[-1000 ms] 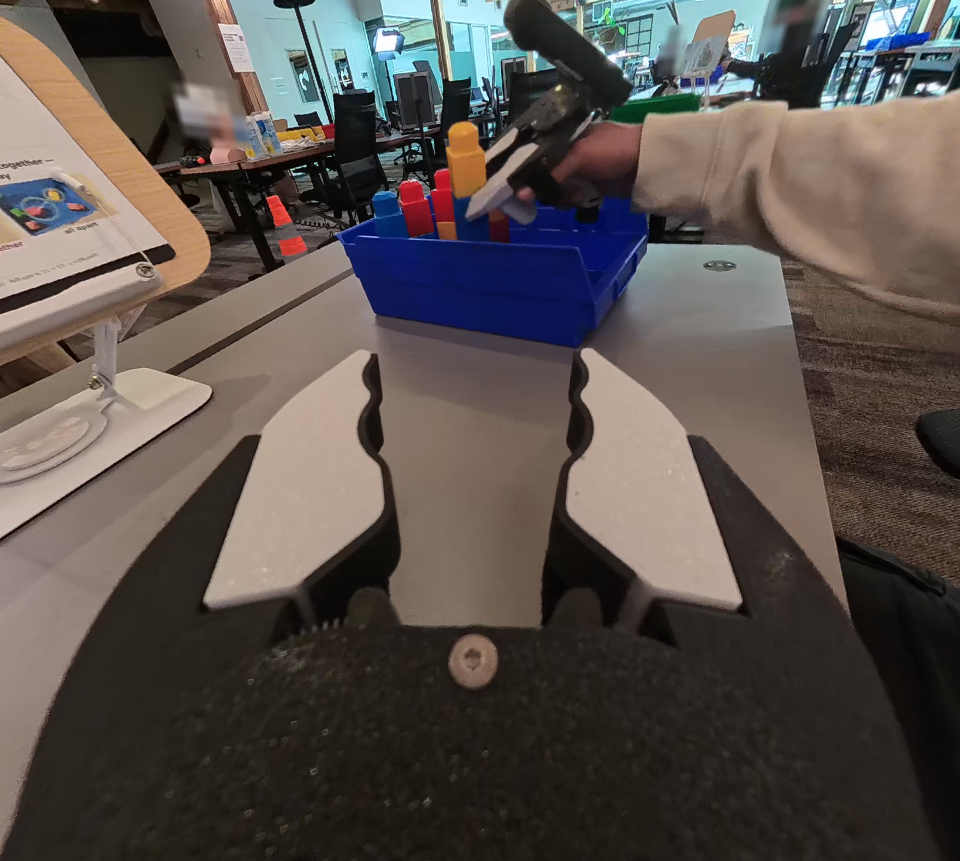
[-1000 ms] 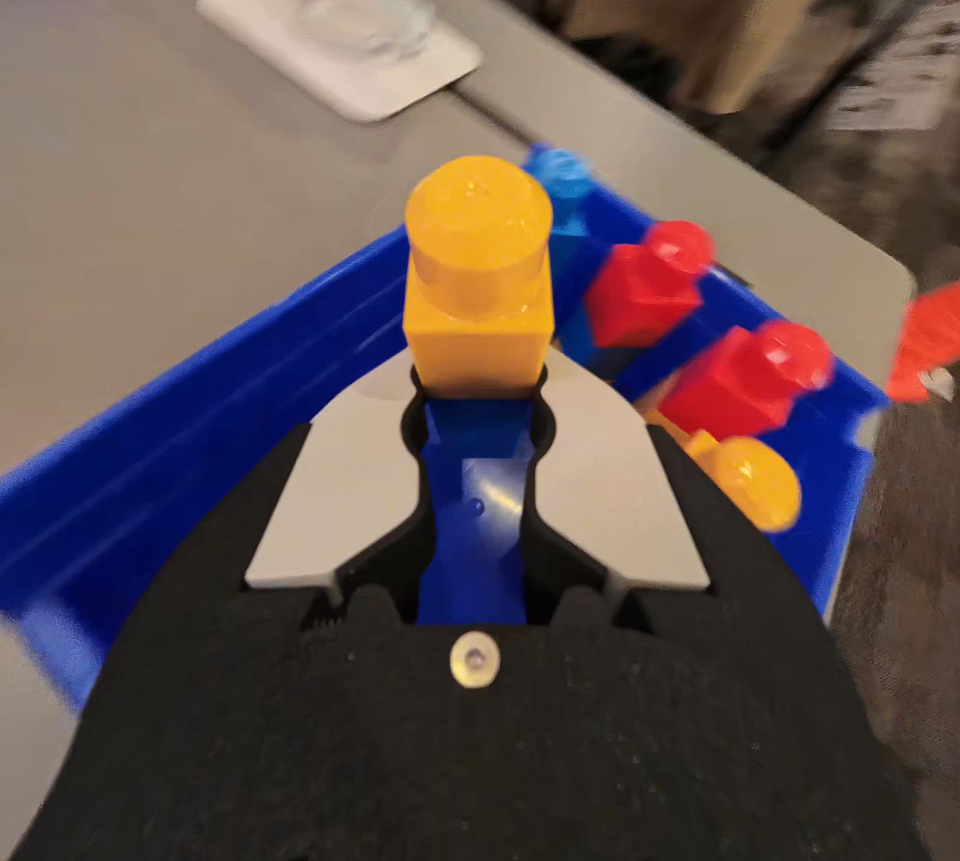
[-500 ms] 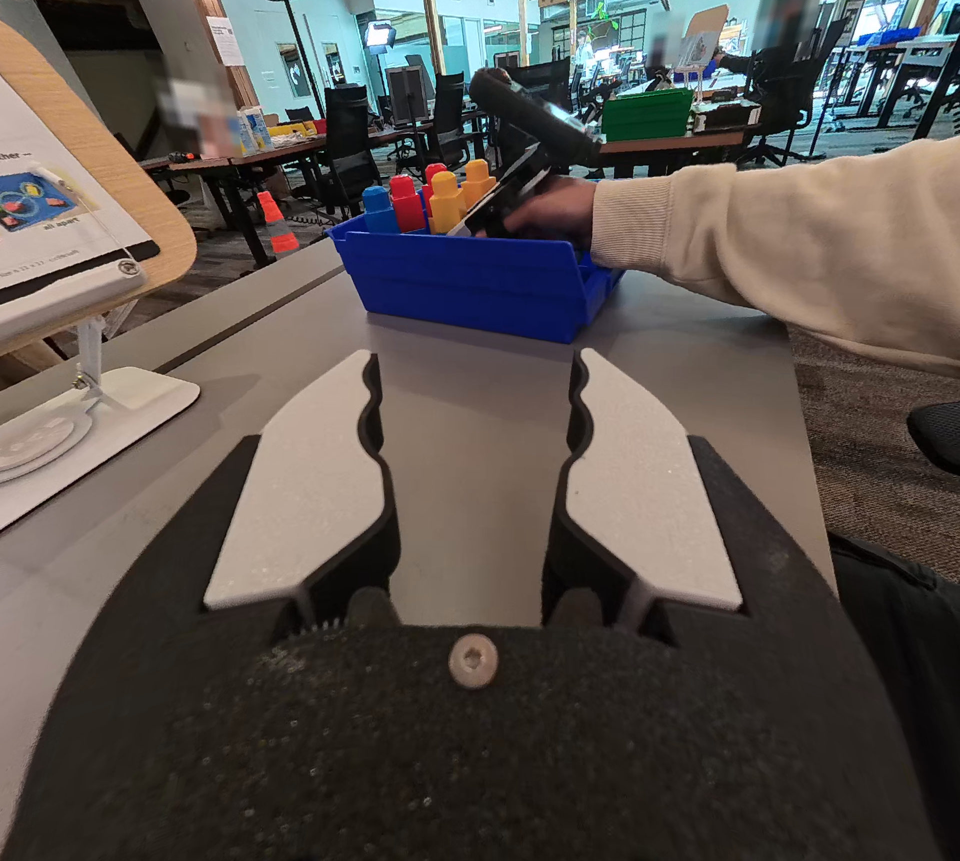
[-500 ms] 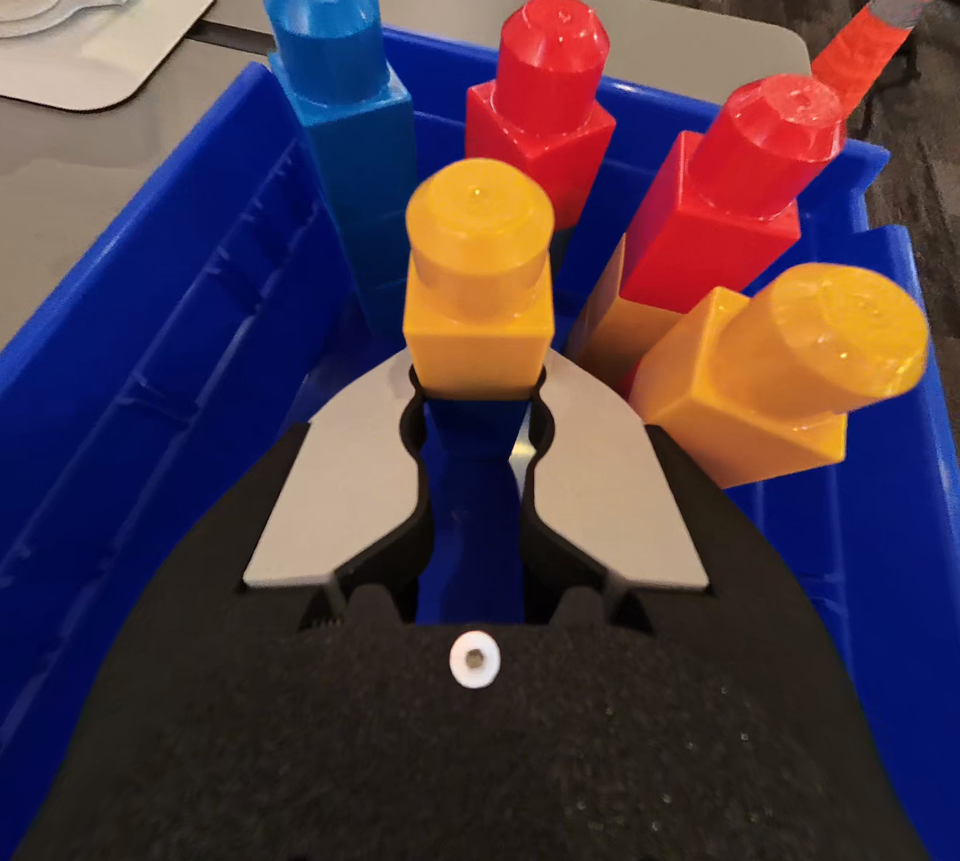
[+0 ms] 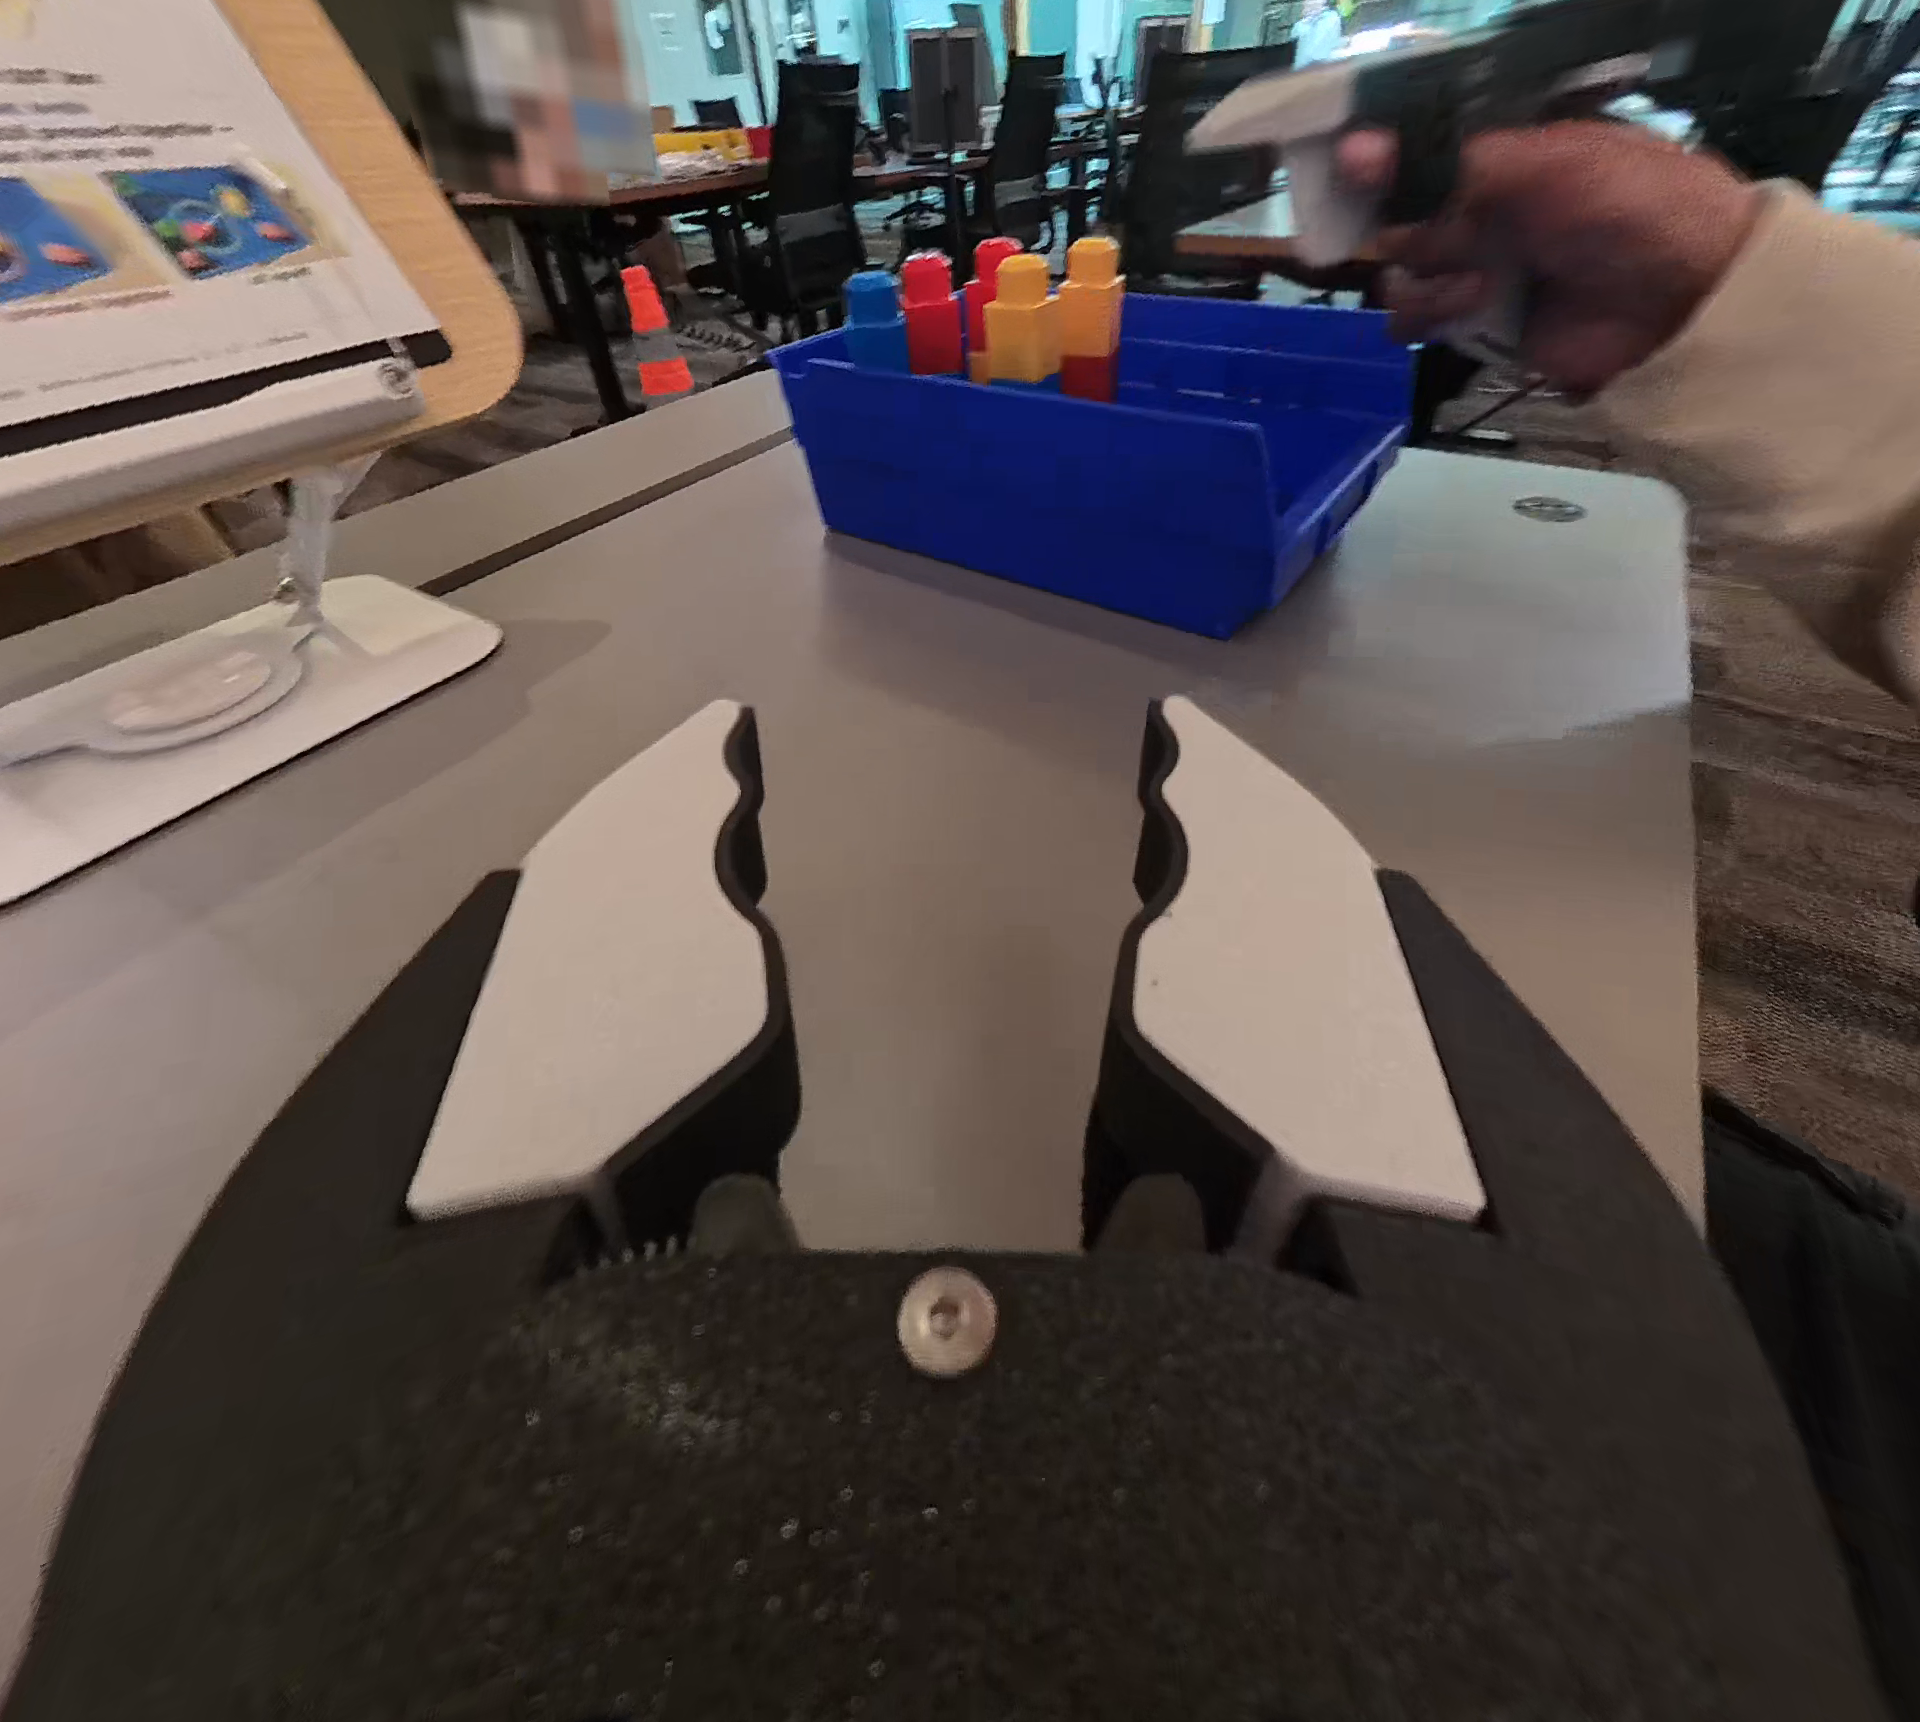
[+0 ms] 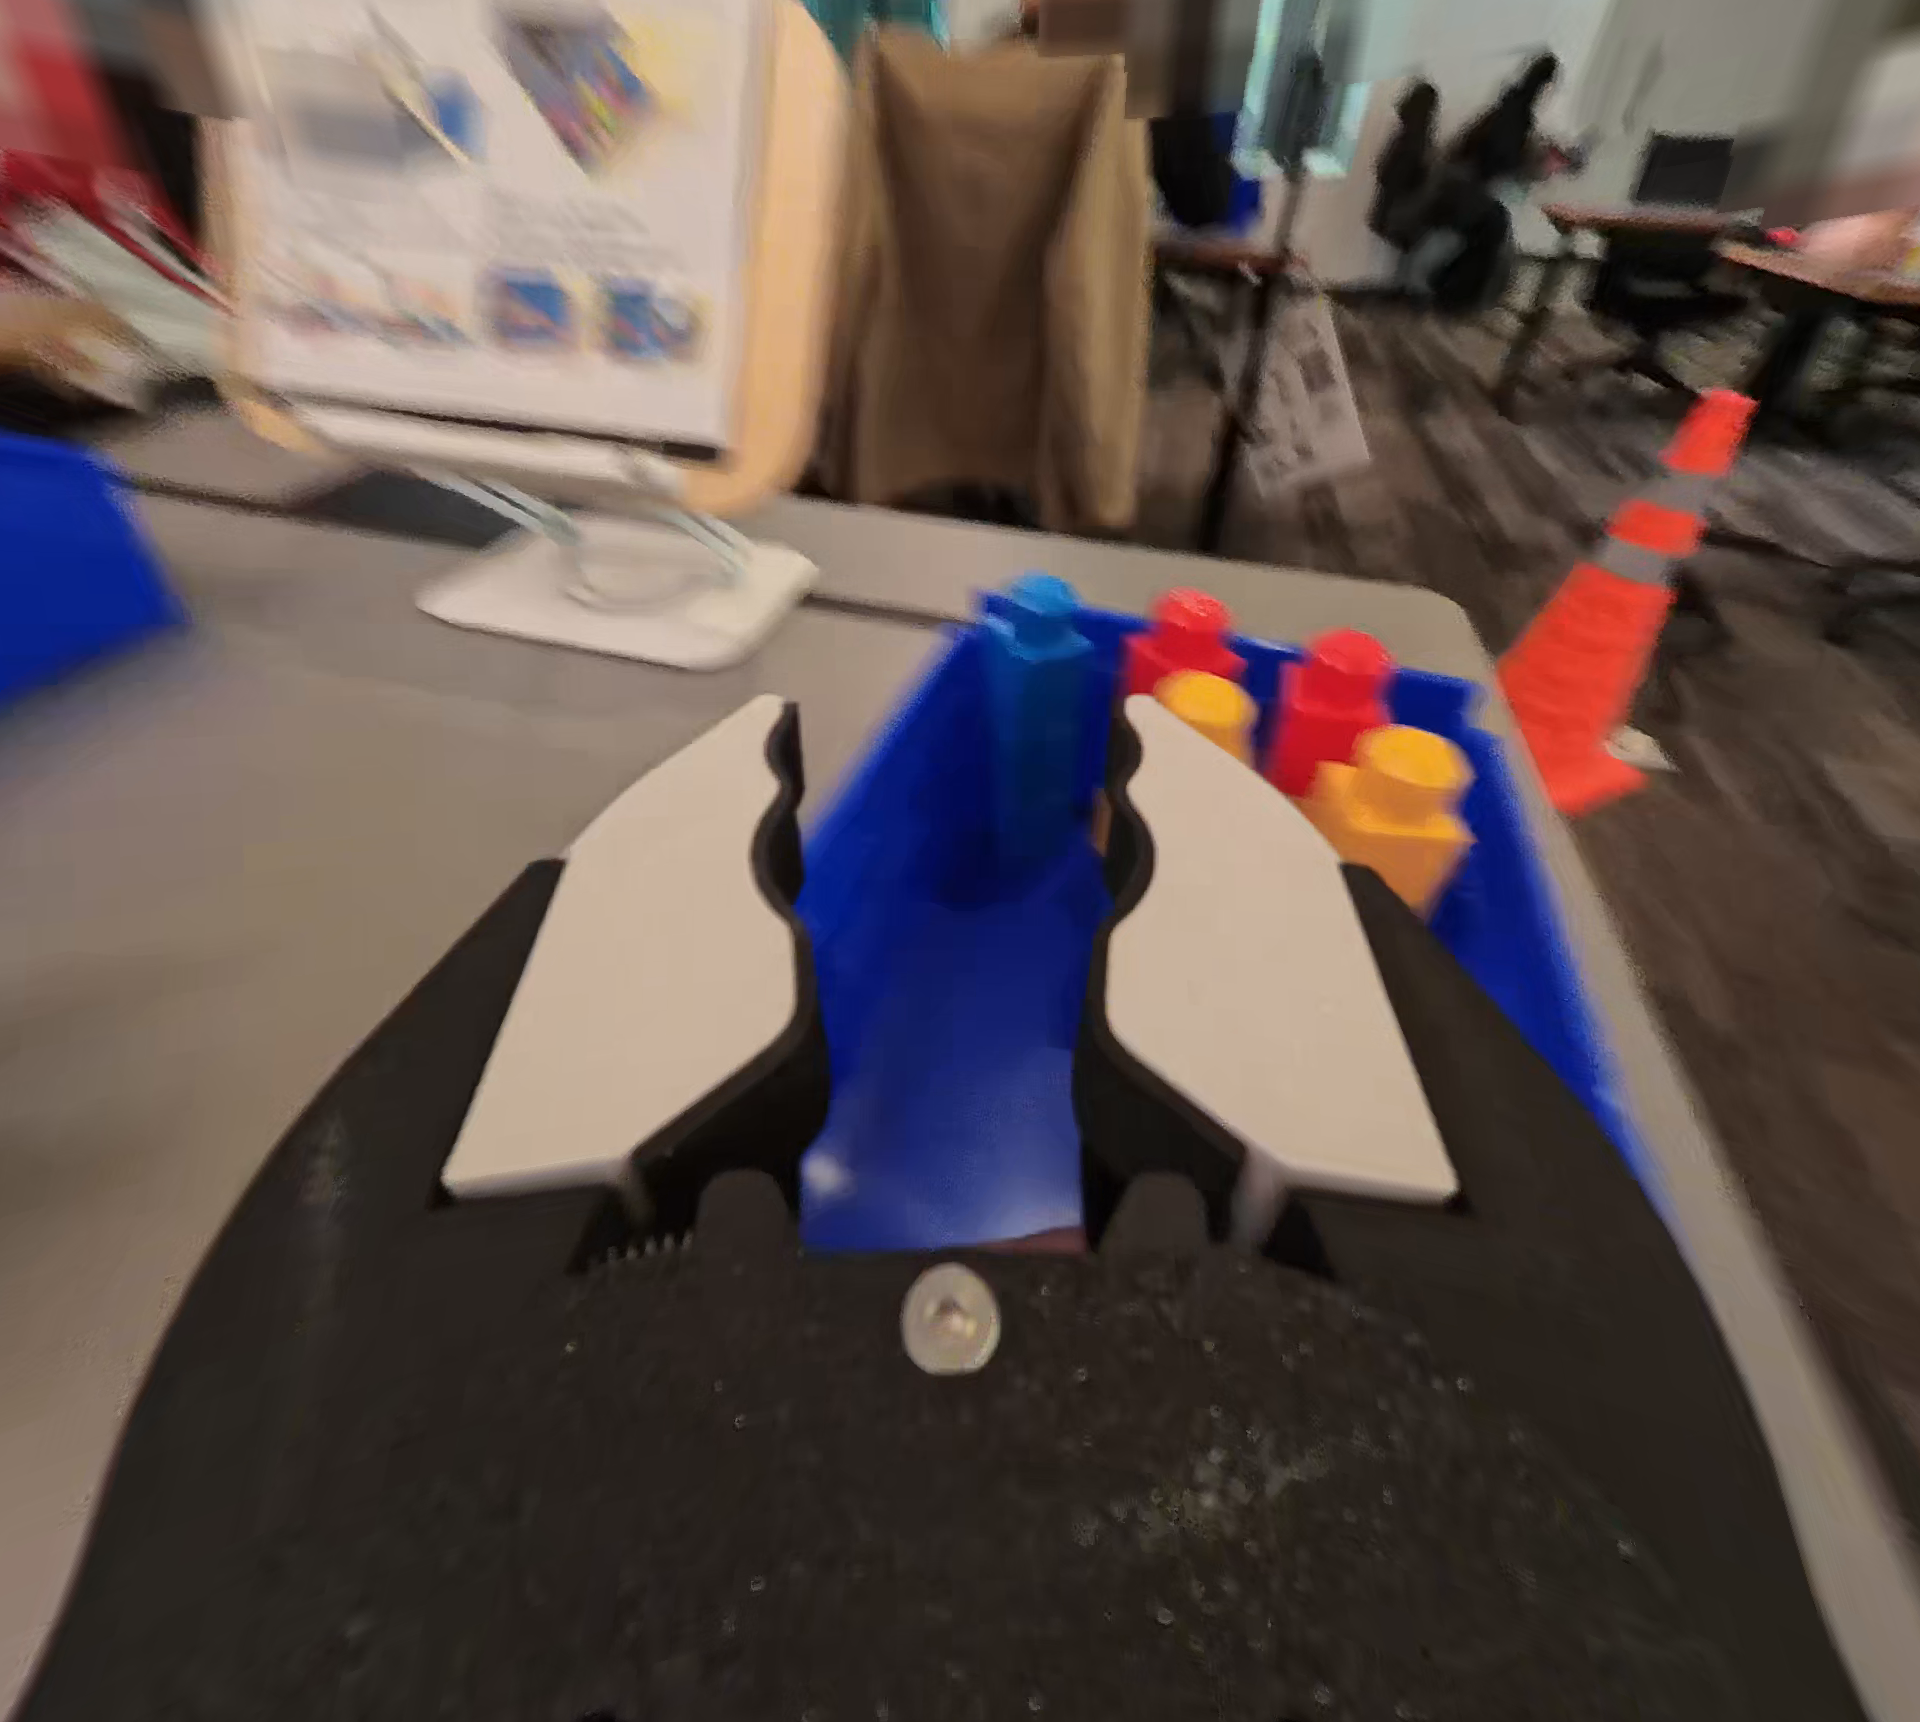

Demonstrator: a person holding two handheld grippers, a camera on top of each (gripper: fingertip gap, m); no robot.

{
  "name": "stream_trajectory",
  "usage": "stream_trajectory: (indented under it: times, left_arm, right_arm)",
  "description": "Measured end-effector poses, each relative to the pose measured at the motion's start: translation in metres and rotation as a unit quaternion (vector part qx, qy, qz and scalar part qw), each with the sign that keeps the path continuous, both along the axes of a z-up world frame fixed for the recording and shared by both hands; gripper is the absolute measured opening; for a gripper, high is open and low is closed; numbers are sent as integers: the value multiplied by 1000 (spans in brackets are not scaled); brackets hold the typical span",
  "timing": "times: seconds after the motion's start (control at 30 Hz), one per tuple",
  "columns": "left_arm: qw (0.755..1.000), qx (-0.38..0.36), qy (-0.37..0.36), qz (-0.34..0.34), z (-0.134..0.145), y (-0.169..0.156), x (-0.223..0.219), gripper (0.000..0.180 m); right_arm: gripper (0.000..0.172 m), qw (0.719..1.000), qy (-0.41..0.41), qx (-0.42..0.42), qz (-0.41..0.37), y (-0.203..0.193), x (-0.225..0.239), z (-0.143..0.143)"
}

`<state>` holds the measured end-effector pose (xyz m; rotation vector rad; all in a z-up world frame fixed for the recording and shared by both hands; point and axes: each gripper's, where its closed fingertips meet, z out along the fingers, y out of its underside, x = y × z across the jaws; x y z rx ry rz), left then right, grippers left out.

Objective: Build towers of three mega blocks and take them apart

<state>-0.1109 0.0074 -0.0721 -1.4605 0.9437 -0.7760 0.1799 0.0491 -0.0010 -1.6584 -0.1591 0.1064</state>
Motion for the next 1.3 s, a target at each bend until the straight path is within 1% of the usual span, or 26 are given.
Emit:
stream_trajectory:
  times: [0.03, 0.07, 0.13, 0.17, 0.23, 0.3, 0.37, 0.47, 0.5, 0.6, 0.7, 0.77, 0.83, 0.9, 0.93, 1.0, 1.07, 1.17, 1.23, 1.3]
  left_arm:
    - [1000, 2, 3, 21, -1, 3, -8, 70]
    - [999, 6, 5, 47, -2, 6, -18, 70]
    - [995, 9, 2, 103, -2, 12, -40, 70]
    - [991, 7, -1, 133, -2, 14, -53, 70]
    - [984, 0, -7, 179, -2, 15, -75, 70]
    - [978, -15, -11, 207, -3, 13, -92, 68]
    - [975, -35, -6, 220, -5, 10, -104, 68]
    - [972, -65, -3, 227, -11, 6, -117, 67]
    - [972, -75, -2, 224, -14, 5, -119, 67]
    - [971, -97, 7, 220, -23, 3, -125, 67]
    - [970, -114, 17, 216, -29, 0, -129, 67]
    - [967, -133, 31, 213, -24, -5, -137, 67]
    - [961, -139, 49, 235, -8, -7, -162, 68]
    - [945, -138, 70, 289, 12, 3, -208, 68]
    - [931, -154, 93, 318, 15, 12, -234, 68]
    - [901, -205, 131, 360, 14, 38, -281, 70]
    - [874, -263, 140, 384, 4, 72, -316, 65]
    - [833, -374, 142, 382, -26, 114, -340, 58]
    - [806, -419, 147, 393, -45, 134, -352, 53]
    - [781, -445, 162, 406, -59, 146, -362, 53]
  right_arm:
    - [50, 999, 27, 20, 39, -11, -27, 4]
    - [51, 995, 48, 19, 88, -20, -60, -1]
    - [59, 982, 82, -5, 170, -31, -125, -26]
    - [59, 974, 90, 2, 206, -35, -155, -36]
    - [57, 968, 86, 15, 236, -36, -195, -58]
    - [59, 967, 51, 22, 250, -32, -219, -77]
    - [57, 970, 12, 51, 239, -28, -222, -80]
    - [57, 969, 15, 80, 232, -29, -218, -74]
    - [54, 969, 13, 88, 231, -31, -216, -72]
    - [54, 967, 17, 87, 238, -33, -217, -74]
    - [53, 963, 10, 102, 249, -39, -220, -71]
    - [53, 963, 6, 104, 249, -39, -221, -71]
    - [53, 963, 5, 102, 251, -39, -222, -72]
    - [53, 961, 6, 103, 255, -40, -224, -71]
    - [53, 961, 5, 103, 258, -40, -225, -71]
    - [53, 960, 2, 101, 262, -40, -228, -72]
    - [53, 958, -4, 101, 268, -41, -231, -72]
    - [53, 956, -15, 106, 273, -43, -234, -72]
    - [53, 955, -14, 109, 274, -44, -234, -72]
    - [53, 955, -9, 108, 276, -43, -233, -71]
